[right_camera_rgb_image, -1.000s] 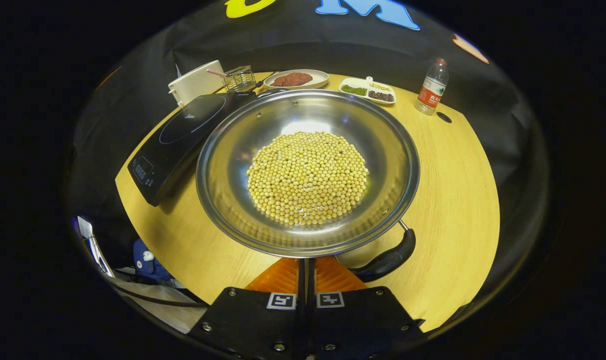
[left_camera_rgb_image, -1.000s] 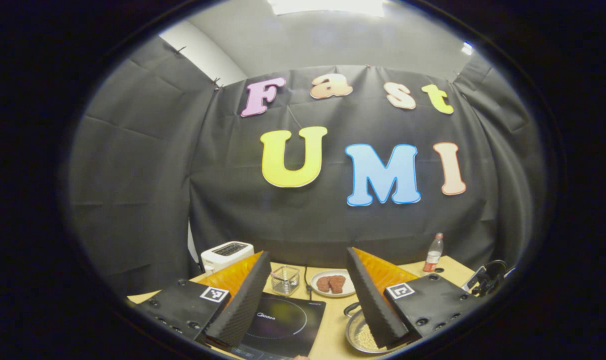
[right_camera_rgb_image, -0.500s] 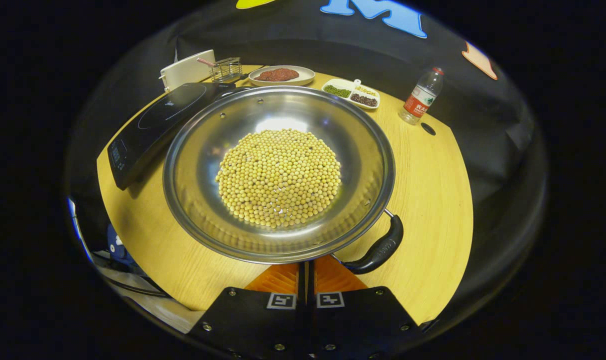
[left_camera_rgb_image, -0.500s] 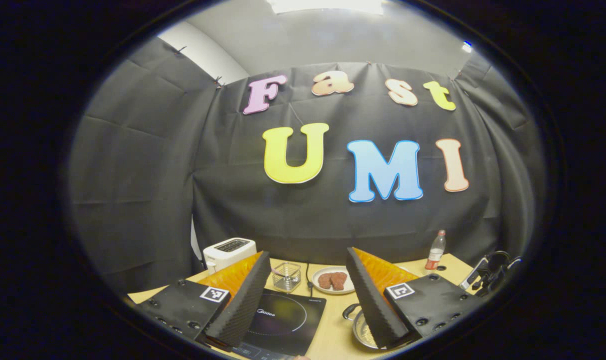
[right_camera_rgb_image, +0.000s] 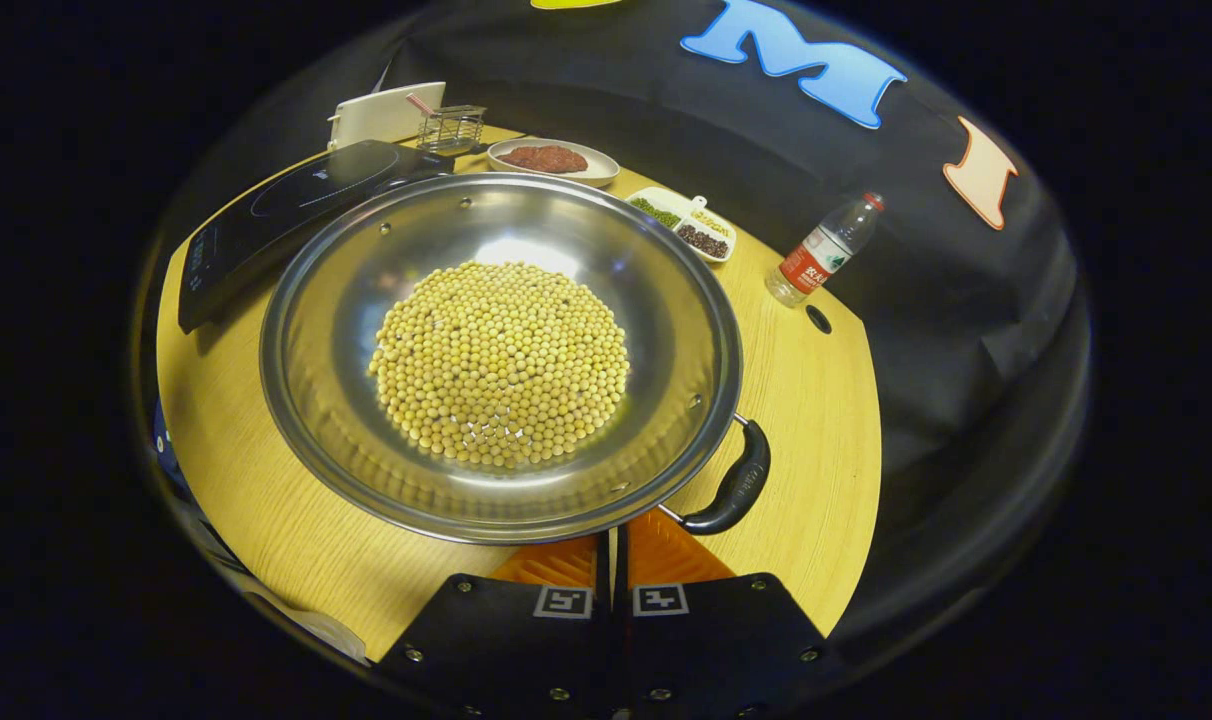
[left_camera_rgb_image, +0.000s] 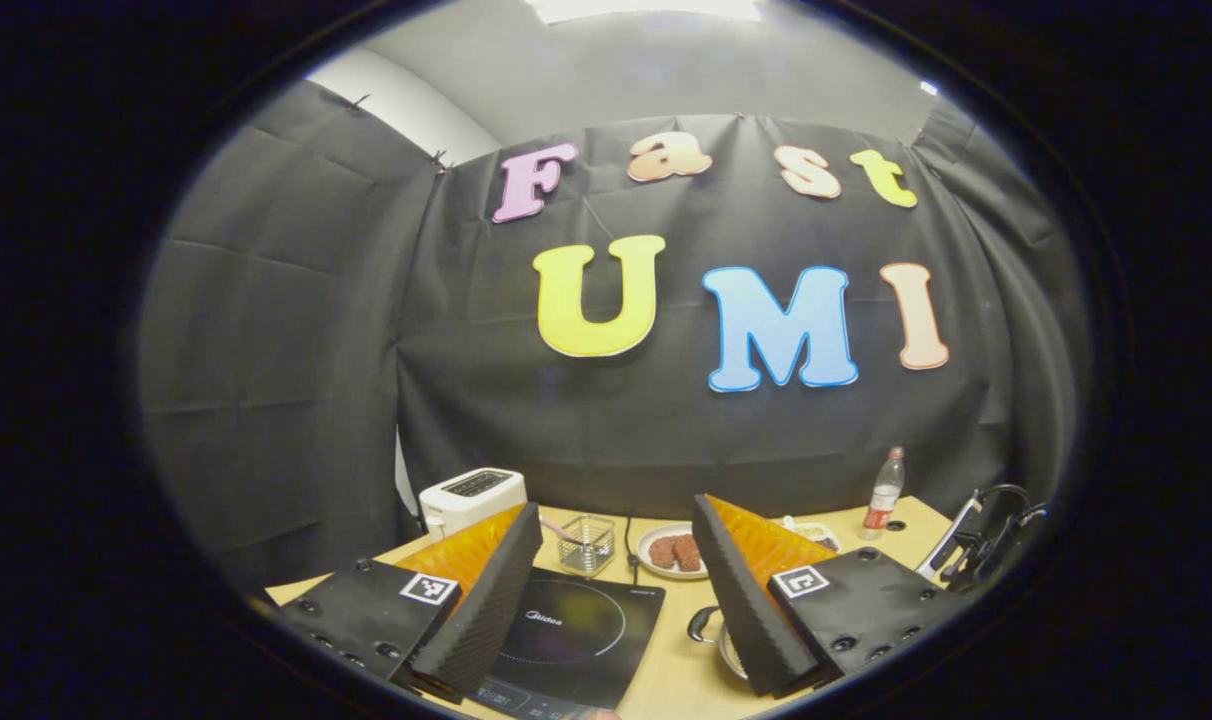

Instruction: First push the handle of the pot to place it horizontally, then grasp the pot with both hands and set it on the induction cooktop.

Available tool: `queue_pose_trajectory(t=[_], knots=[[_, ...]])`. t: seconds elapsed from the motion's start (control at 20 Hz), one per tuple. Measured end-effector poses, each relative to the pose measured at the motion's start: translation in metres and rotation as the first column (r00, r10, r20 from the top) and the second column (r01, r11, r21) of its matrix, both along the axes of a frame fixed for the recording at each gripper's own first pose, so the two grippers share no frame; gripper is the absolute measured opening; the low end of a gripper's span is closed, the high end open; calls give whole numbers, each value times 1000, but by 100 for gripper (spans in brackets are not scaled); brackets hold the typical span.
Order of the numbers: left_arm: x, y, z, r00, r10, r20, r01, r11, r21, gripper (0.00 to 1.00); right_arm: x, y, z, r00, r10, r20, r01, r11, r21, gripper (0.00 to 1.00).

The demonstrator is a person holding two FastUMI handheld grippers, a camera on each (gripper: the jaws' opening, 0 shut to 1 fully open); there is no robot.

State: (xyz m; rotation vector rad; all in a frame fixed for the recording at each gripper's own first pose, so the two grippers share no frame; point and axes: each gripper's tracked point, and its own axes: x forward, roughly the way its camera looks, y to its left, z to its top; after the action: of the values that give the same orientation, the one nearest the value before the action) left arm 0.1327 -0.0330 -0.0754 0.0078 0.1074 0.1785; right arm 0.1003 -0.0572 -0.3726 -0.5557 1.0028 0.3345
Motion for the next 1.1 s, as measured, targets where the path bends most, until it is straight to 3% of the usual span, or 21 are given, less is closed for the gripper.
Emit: queue_pose_trajectory(t=[0.2, 0.45, 0.5, 0.55, 0.8, 0.95, 1.0, 1.1], knots=[[0, 1, -4, 1000, 6, -15, -6, 1000, 16, 99, 14, -6, 3, 998, -43, 51, 43, 999, 1, 1], [7, -8, -15, 999, -10, -37, 11, 1000, 28, 98, 26, -17, 17, 980, -162, 115, 155, 985, 71, 1], [10, -11, -17, 999, -17, -40, 18, 999, 31, 92, 27, -20, 22, 975, -178, 133, 168, 983, 79, 1], [12, -14, -19, 999, -26, -44, 28, 999, 32, 92, 29, -22, 28, 970, -194, 148, 181, 979, 94, 1], [30, -32, -44, 992, -89, -84, 90, 996, 8, 92, 37, -16, 59, 932, -326, 160, 270, 916, 296, 4], [40, -42, -63, 984, -134, -115, 134, 991, -13, 92, 44, -19, 75, 904, -390, 175, 306, 876, 374, 72], [44, -46, -69, 981, -148, -127, 147, 989, -24, 99, 46, -23, 78, 894, -409, 183, 318, 867, 384, 95], [52, -53, -84, 971, -181, -157, 175, 983, -52, 99, 45, -23, 81, 885, -430, 180, 331, 851, 407, 98]])
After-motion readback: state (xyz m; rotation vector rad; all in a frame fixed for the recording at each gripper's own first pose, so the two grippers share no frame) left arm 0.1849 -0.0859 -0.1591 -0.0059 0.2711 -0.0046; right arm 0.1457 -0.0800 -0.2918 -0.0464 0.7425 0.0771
